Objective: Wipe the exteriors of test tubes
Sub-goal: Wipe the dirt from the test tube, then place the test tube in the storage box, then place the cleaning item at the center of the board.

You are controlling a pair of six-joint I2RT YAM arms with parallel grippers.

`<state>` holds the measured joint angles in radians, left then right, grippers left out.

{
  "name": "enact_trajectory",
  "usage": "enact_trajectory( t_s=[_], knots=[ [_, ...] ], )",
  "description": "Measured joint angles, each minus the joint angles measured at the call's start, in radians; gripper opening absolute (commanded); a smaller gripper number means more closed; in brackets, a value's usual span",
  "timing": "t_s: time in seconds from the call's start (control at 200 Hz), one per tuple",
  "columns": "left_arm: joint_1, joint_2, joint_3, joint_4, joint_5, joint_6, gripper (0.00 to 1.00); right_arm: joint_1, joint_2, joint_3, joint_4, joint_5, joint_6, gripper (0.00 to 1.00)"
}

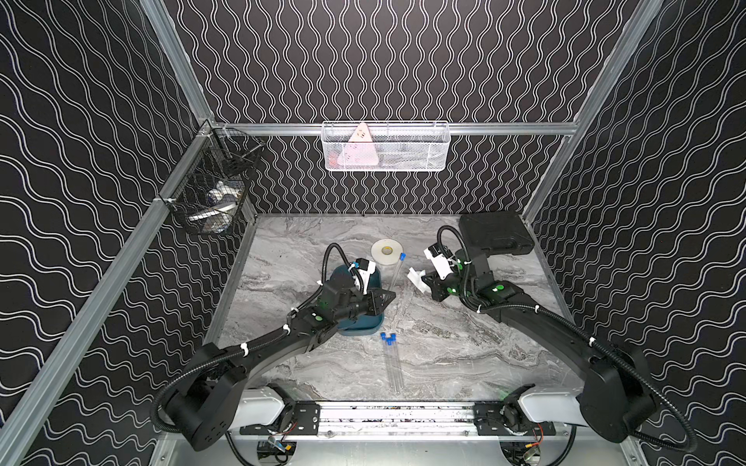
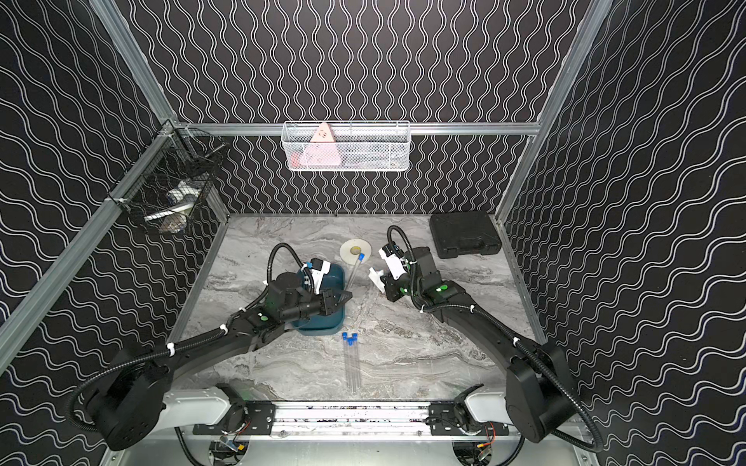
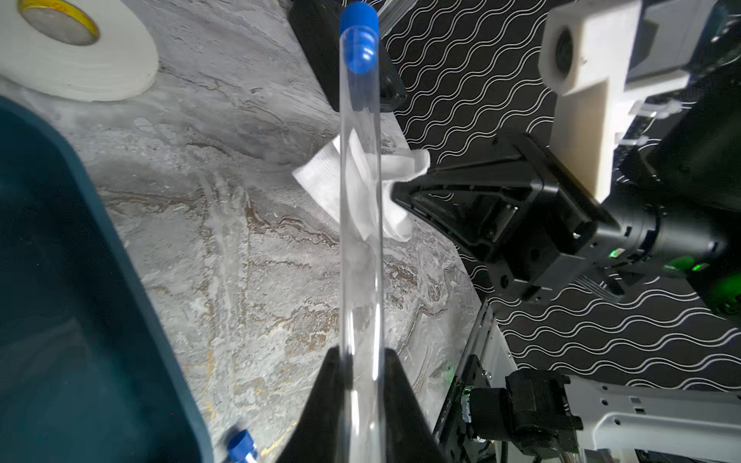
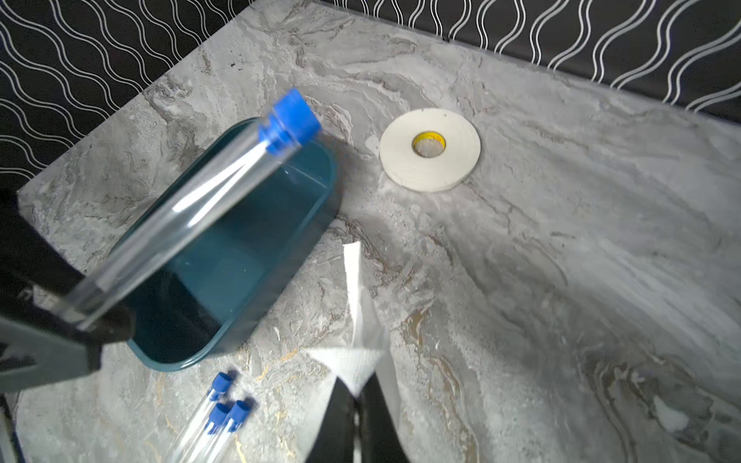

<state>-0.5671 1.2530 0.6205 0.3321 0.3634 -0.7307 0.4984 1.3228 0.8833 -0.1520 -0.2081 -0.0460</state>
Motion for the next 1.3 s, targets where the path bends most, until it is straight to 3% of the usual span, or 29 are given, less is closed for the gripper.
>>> enact_trajectory(
  t_s=[0.185,0.52,0.946,1.296],
  knots=[
    [0.021,-0.068,-0.026,-0.158,-0.113,0.002,0.11,0.0,-0.022,-0.101,-0.017,0.023,0.137,0.0],
    [0.029,-0.018,0.032,-0.423,-0.259,0.024,0.12,0.0,-0.005,-0.193,-0.001,0.023,0.284,0.0],
    [0.03,0.237,0.195,-0.515,-0.307,0.062,0.15,0.0,0.048,-0.207,0.006,0.034,0.348,0.0],
    [0.03,0.335,0.21,-0.505,-0.31,0.075,0.19,0.003,0.12,-0.206,0.011,0.029,0.395,0.0]
  ],
)
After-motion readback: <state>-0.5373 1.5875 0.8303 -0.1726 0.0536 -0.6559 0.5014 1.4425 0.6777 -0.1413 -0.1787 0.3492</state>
